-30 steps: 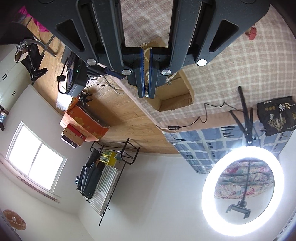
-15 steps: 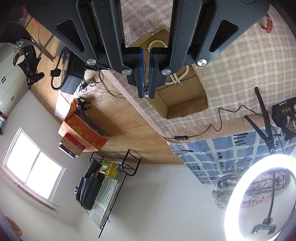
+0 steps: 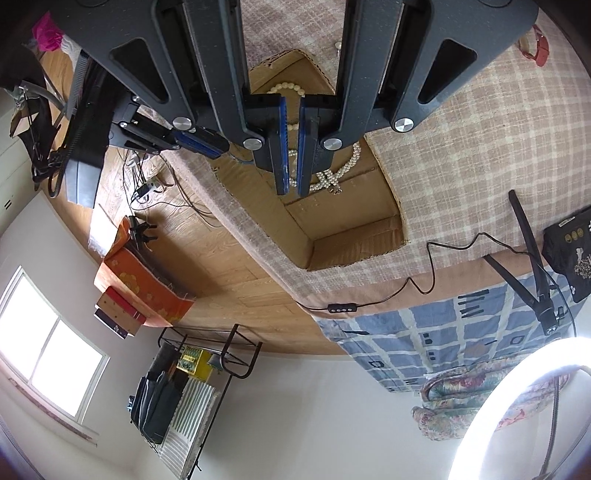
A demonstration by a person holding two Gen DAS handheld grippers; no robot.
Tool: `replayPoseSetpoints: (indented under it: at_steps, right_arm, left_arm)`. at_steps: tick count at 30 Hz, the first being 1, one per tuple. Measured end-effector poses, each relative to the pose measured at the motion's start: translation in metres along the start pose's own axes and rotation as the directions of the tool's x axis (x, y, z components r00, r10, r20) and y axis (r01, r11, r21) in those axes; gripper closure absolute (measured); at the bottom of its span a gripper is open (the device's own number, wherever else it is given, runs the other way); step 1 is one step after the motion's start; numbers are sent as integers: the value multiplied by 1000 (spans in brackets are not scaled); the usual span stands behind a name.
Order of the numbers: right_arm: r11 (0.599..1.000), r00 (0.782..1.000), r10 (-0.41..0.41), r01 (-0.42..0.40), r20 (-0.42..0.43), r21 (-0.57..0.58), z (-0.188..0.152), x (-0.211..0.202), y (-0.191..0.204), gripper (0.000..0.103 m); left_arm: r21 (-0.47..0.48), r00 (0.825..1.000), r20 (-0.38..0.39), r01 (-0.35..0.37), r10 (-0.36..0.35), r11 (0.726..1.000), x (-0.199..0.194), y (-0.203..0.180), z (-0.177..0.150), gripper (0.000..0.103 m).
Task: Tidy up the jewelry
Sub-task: 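Lower and open the left tool in the box while the right tool releases the bangle, then withdraw both open tools up from the box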
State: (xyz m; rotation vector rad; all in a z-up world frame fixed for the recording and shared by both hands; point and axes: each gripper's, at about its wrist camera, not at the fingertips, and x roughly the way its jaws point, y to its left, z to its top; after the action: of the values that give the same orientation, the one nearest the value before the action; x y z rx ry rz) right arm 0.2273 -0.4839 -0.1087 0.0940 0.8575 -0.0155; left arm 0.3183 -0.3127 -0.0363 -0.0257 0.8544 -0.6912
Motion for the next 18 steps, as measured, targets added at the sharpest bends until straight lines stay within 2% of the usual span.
replayPoseSetpoints:
  at_steps: [2, 3, 4, 5, 6, 7, 8, 11, 18]
  right_arm:
    - [1000, 1000, -5, 6, 4, -12, 0, -1, 2, 79]
    - [1000, 1000, -15, 15, 7, -18, 0, -2, 3, 75]
    - [1000, 1000, -16, 16, 6, -24, 0, -2, 5, 73]
    - [999, 1000, -15, 15, 6, -31, 0, -2, 7, 70]
    - [999, 1000, -20, 20, 6, -36, 0, -3, 8, 67]
    - [999, 1000, -30, 30, 10, -42, -1, -4, 10, 54]
    - [998, 999, -38, 39, 16, -48, 0, -5, 11, 42]
    - [996, 998, -52, 54, 32, -67, 0, -11, 16, 30]
    - [993, 996, -73, 78, 57, -92, 4, -22, 26, 19]
  left_arm:
    - [6, 1000, -6, -5, 5, 1000, 1, 0, -1, 101]
    - [10, 1000, -11, -8, 8, 1000, 2, 0, -1, 101]
    - [11, 1000, -14, -13, 13, 1000, 2, 0, -1, 96]
    - [12, 1000, -13, -17, 17, 1000, 1, 1, -1, 85]
    - [10, 1000, -7, -19, 19, 1000, 0, 1, -2, 78]
    - [10, 1000, 1, -21, 21, 1000, -3, 1, -3, 70]
    - [13, 1000, 8, -25, 25, 1000, -5, 1, -3, 69]
    - [21, 999, 11, -36, 36, 999, -10, 2, -4, 69]
    - [13, 998, 24, -54, 53, 998, -26, 8, -4, 69]
